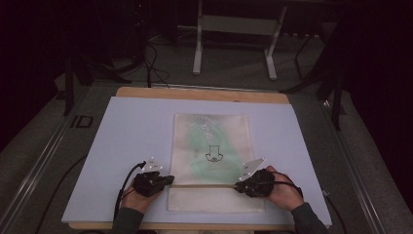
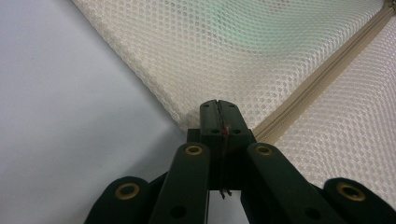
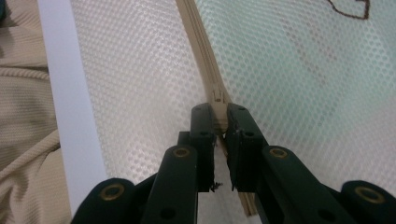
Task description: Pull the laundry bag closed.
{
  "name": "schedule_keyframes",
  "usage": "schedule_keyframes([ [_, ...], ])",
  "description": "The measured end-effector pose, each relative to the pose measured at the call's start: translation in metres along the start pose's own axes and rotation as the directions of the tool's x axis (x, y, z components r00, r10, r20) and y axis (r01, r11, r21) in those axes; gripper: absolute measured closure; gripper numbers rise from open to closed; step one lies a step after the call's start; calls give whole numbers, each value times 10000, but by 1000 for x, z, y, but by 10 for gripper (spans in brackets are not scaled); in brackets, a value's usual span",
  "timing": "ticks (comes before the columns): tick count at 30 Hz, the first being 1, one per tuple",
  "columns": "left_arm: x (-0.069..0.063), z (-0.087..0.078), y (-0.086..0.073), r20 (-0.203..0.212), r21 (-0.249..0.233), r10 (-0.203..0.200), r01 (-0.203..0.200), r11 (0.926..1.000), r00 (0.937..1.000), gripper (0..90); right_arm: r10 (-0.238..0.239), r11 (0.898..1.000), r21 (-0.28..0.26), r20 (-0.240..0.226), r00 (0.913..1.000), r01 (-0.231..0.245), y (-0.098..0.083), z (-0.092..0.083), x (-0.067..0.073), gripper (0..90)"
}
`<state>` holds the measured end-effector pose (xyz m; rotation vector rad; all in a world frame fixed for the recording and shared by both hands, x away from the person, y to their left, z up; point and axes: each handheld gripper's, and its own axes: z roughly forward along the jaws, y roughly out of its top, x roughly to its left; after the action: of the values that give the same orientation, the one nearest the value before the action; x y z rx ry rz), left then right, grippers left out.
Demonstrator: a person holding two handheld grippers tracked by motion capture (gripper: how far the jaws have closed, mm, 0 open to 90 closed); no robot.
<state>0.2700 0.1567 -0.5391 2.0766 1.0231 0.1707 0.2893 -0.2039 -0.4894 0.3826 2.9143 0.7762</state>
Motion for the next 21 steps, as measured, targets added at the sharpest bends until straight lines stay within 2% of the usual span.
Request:
schedule_keyframes([
  [21, 0, 0, 0, 18, -13, -25, 26, 10000, 10000, 895, 386, 9993, 23, 126, 9992, -387, -18, -9, -5, 823],
])
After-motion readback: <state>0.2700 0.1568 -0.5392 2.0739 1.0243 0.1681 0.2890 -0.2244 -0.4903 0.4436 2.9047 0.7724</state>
